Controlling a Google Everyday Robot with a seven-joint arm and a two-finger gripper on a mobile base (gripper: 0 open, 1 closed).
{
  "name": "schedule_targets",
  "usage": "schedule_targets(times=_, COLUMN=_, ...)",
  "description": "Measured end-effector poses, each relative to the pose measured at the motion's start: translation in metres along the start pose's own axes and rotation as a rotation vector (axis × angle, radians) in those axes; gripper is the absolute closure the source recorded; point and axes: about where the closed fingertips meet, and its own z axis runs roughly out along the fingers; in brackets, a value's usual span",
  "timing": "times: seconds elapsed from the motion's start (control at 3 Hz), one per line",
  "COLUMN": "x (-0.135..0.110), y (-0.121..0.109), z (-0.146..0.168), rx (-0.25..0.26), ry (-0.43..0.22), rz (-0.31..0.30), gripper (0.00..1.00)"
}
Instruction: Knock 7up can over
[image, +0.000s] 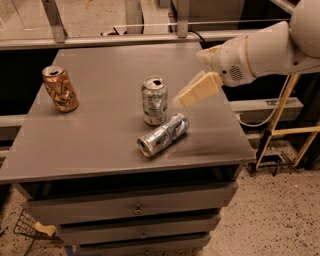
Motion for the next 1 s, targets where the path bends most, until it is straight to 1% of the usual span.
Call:
schedule_targets(times=0.33, x=-0.005, y=0.011, z=0.037, rx=-0.032, ry=-0.03, rz=-0.004, gripper=0.0)
schedule_targets(times=1.0, x=-0.004, y=0.023, z=0.073, rx=-0.074, ry=-0.062, rz=0.018, gripper=0.0)
